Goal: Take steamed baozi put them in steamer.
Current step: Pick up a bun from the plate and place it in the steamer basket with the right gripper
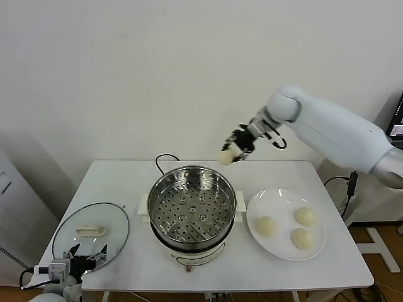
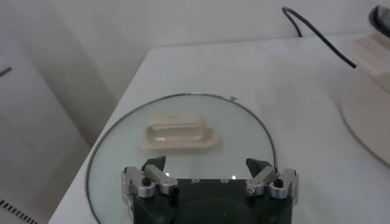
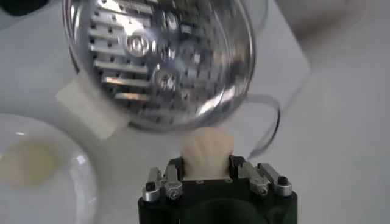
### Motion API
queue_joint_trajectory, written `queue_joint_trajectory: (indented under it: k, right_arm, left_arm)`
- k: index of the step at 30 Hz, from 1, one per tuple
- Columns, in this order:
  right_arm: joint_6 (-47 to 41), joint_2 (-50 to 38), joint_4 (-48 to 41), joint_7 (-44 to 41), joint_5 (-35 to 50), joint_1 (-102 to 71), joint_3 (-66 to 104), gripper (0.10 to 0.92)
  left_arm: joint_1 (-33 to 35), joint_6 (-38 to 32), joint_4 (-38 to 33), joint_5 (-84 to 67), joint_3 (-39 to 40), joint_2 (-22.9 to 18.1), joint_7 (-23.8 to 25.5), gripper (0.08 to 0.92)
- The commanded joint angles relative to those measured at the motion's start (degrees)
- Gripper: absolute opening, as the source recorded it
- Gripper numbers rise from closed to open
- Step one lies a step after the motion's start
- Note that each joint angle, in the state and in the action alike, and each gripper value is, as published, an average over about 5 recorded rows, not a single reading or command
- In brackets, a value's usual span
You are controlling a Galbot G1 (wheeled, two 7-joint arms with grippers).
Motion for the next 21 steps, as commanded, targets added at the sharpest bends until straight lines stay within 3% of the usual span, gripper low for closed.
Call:
queue_joint_trajectory:
  k: [1,12,21]
  right_arm:
    - [16.0,8.38,2.14,-1.34,-5.96,1.71,-1.56,0.467]
    - [17.09,9.75,1.97,-2.44,-24.09,-7.19,2.64,0.467]
    - [17.09,10.49,1.25,-2.7,-30.2,-13.14,5.5,0.468]
  left_arm:
    - [0.0,0.04,-0.25,0.28,-0.09,0.11,0.0,0.823]
    - [0.24,-0.18,-0.22,0.3,0.0,-0.12,0.03,0.823]
    - [0.19,-0.16,-0.02,0.44,0.12,-0.22,0.02,0.823]
